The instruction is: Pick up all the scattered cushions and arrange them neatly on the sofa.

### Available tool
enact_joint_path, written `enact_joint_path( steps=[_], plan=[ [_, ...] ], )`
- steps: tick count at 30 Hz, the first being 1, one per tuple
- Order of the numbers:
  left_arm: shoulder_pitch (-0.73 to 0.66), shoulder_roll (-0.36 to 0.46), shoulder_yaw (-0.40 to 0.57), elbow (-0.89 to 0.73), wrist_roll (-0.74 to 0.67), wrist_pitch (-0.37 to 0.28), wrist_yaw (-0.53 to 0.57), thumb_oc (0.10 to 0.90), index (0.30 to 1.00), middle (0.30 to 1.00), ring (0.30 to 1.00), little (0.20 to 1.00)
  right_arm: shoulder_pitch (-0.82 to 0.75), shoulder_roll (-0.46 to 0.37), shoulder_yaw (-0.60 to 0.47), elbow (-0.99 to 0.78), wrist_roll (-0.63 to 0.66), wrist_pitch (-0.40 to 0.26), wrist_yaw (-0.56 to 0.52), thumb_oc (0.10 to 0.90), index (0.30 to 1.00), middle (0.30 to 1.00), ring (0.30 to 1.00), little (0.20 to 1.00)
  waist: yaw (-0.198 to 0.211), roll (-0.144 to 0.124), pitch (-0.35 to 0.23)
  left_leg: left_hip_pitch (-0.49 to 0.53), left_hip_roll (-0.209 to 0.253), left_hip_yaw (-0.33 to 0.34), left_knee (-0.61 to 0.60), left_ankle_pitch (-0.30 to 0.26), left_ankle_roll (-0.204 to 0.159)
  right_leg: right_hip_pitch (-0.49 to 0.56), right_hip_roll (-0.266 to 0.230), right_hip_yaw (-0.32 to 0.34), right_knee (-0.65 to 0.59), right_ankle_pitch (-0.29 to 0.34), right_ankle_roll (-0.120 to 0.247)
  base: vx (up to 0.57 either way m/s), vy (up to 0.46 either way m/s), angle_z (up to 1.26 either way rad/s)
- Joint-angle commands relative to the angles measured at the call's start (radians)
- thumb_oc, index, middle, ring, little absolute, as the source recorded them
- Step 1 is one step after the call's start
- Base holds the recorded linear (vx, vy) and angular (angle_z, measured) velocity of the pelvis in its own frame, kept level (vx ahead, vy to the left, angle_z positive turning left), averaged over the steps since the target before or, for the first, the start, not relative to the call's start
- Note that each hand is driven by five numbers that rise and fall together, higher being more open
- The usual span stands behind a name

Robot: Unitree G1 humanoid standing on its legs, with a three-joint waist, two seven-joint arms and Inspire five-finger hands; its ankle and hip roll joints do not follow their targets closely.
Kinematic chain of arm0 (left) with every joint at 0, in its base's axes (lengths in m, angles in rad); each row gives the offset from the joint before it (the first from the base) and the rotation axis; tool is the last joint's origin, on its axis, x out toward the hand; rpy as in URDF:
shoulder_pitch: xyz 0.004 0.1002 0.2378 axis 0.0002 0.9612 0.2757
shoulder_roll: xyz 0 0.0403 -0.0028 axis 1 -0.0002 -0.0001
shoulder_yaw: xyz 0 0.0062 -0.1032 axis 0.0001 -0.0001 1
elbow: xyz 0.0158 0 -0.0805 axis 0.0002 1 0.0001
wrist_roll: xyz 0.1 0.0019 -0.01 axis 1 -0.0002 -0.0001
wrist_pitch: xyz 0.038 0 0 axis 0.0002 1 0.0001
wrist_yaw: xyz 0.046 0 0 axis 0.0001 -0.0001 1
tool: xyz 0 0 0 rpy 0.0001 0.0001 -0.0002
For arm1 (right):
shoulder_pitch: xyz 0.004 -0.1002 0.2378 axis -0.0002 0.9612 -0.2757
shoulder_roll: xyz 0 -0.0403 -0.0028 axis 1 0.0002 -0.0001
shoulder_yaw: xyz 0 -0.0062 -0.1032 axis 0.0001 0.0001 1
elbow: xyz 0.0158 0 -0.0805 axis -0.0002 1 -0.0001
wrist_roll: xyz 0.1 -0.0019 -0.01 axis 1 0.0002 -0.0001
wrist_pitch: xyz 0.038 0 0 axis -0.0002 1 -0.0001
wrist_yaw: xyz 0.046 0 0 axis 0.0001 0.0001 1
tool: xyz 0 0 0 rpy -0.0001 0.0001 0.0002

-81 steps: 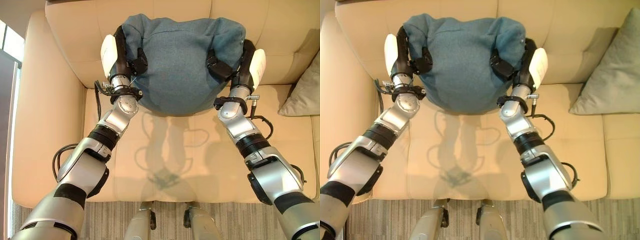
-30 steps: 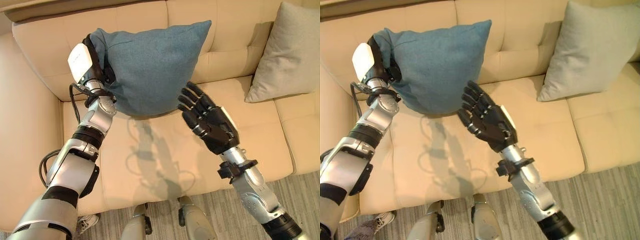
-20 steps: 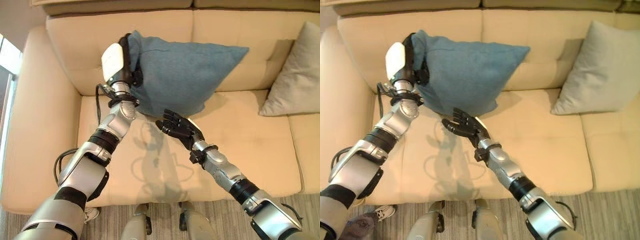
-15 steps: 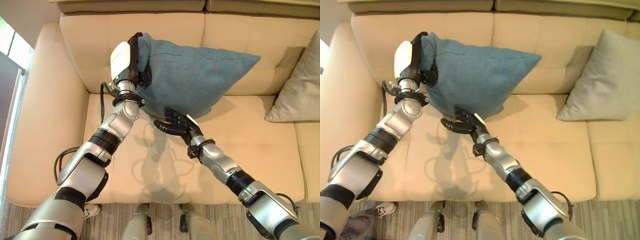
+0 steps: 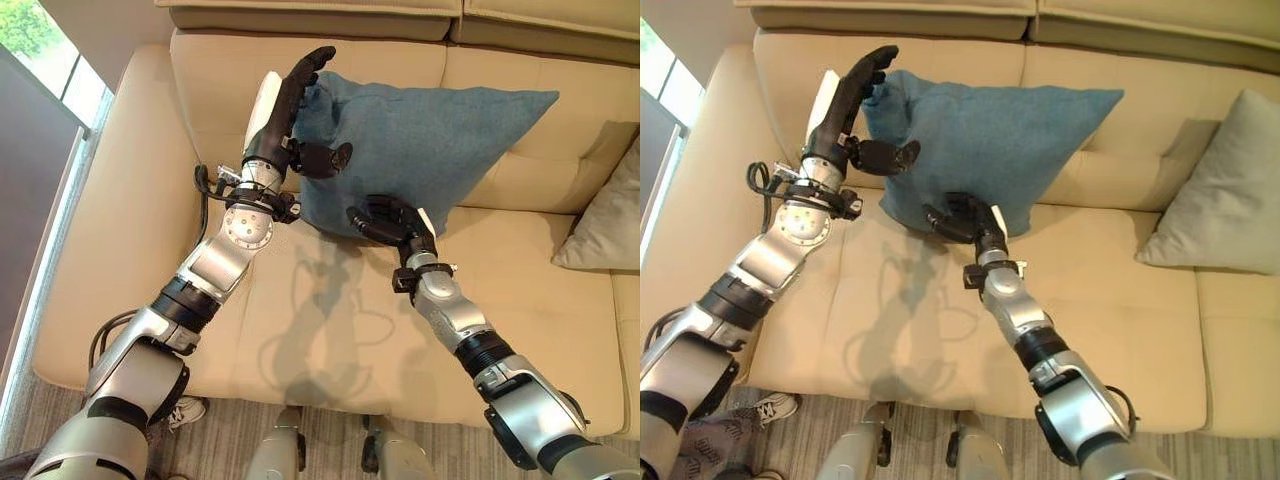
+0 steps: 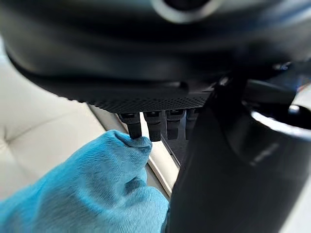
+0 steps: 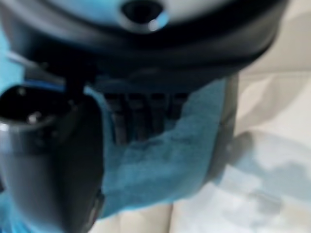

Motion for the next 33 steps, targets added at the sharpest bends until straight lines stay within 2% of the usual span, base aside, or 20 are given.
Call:
enact_joint_path(
  steps=[1, 4, 7, 11, 13, 18, 24, 28, 30, 33],
  plan=[
    [0.037, 0.02, 0.068, -0.033, -0.03, -0.141, -0.029, 0.8, 0.9, 0.9, 0.9, 0.9, 0.031, -0.041, -0.081, -0.113, -0.027, -0.109, -0.017, 0.8, 0.9, 0.9, 0.9, 0.9, 0.011, -0.014, -0.201, 0.094, -0.034, 0.027, 0.001, -0.182, 0.01, 0.119, 0.015, 0.001, 0.005, -0.196, 0.051, 0.03, -0.003, 0.09],
    [0.119, 0.049, 0.117, -0.088, -0.045, -0.16, -0.044, 0.8, 0.9, 0.9, 0.9, 0.9, 0.102, -0.034, -0.115, -0.149, -0.029, -0.114, 0.007, 0.8, 0.9, 0.9, 0.9, 0.9, 0.017, -0.02, -0.222, 0.111, -0.033, 0.025, 0.001, -0.187, 0.009, 0.136, 0.014, -0.003, 0.005, -0.199, 0.052, 0.05, -0.007, 0.08],
    [0.254, 0.025, 0.234, -0.147, -0.04, -0.195, 0.004, 0.8, 0.9, 0.9, 0.9, 0.9, 0.181, -0.044, -0.143, -0.201, -0.094, -0.117, 0.018, 0.8, 0.9, 0.9, 0.9, 0.9, 0.023, -0.03, -0.247, 0.124, -0.034, 0.023, 0.001, -0.19, 0.008, 0.15, 0.013, -0.008, 0.005, -0.203, 0.051, 0.02, -0.014, 0.02],
    [0.399, 0.058, 0.368, -0.224, -0.046, -0.217, 0.021, 0.8, 0.9, 0.9, 0.9, 0.9, 0.265, -0.068, -0.197, -0.215, -0.135, -0.112, 0.031, 0.8, 0.9, 0.9, 0.9, 0.9, 0.037, -0.037, -0.279, 0.14, -0.036, 0.018, 0.001, -0.195, 0.008, 0.172, 0.011, -0.018, 0.005, -0.206, 0.049, 0.02, -0.007, -0.01],
    [0.486, 0.064, 0.427, -0.245, -0.067, -0.226, 0.009, 0.8, 0.9, 0.9, 0.9, 0.9, 0.311, -0.084, -0.232, -0.247, -0.146, -0.109, 0.044, 0.8, 0.9, 0.9, 0.9, 0.9, 0.043, -0.04, -0.288, 0.147, -0.036, 0.016, 0.001, -0.196, 0.009, 0.181, 0.01, -0.023, 0.005, -0.207, 0.047, 0.01, 0.002, 0.02],
    [0.737, 0.016, 0.555, -0.263, -0.122, -0.217, -0.085, 0.8, 0.9, 0.9, 0.9, 0.9, 0.471, -0.114, -0.369, -0.405, -0.158, -0.115, 0.096, 0.8, 0.9, 0.9, 0.9, 0.9, 0.046, -0.042, -0.317, 0.168, -0.04, 0.007, 0.001, -0.206, 0.015, 0.202, 0.006, -0.029, 0.005, -0.215, 0.047, 0.0, 0.002, 0.01],
    [0.95, -0.029, 0.627, -0.251, -0.177, -0.209, -0.206, 0.8, 0.9, 0.9, 0.9, 0.9, 0.58, -0.112, -0.537, -0.492, -0.13, -0.156, 0.112, 0.8, 0.9, 0.9, 0.9, 0.9, 0.047, -0.046, -0.33, 0.174, -0.042, 0.005, 0.001, -0.212, 0.02, 0.204, 0.003, -0.026, 0.005, -0.213, 0.047, 0.0, 0.0, 0.0],
    [1.041, -0.091, 0.639, -0.195, -0.162, -0.197, -0.207, 0.8, 0.9, 0.9, 0.9, 0.9, 0.679, -0.097, -0.623, -0.49, -0.184, -0.159, 0.08, 0.8, 0.9, 0.9, 0.9, 0.9, 0.044, -0.056, -0.335, 0.171, -0.041, 0.006, 0.001, -0.214, 0.023, 0.198, 0.005, -0.025, 0.005, -0.21, 0.047, -0.01, -0.002, 0.0],
    [1.071, -0.127, 0.642, -0.136, -0.172, -0.187, -0.203, 0.8, 0.9, 0.9, 0.9, 0.9, 0.729, -0.088, -0.663, -0.431, -0.216, -0.153, 0.049, 0.8, 0.9, 0.9, 0.9, 0.9, 0.041, -0.063, -0.332, 0.167, -0.04, 0.006, 0.001, -0.212, 0.022, 0.193, 0.007, -0.025, 0.005, -0.208, 0.046, -0.03, -0.022, -0.01],
    [1.103, -0.151, 0.654, -0.023, -0.161, -0.181, -0.187, 0.8, 0.9, 0.9, 0.9, 0.9, 0.789, -0.122, -0.718, -0.257, -0.374, -0.108, -0.066, 0.8, 0.9, 0.9, 0.9, 0.9, 0.038, -0.069, -0.329, 0.164, -0.038, 0.005, 0.001, -0.214, 0.022, 0.192, 0.01, -0.028, 0.005, -0.21, 0.048, -0.03, -0.015, -0.01]
  ],
)
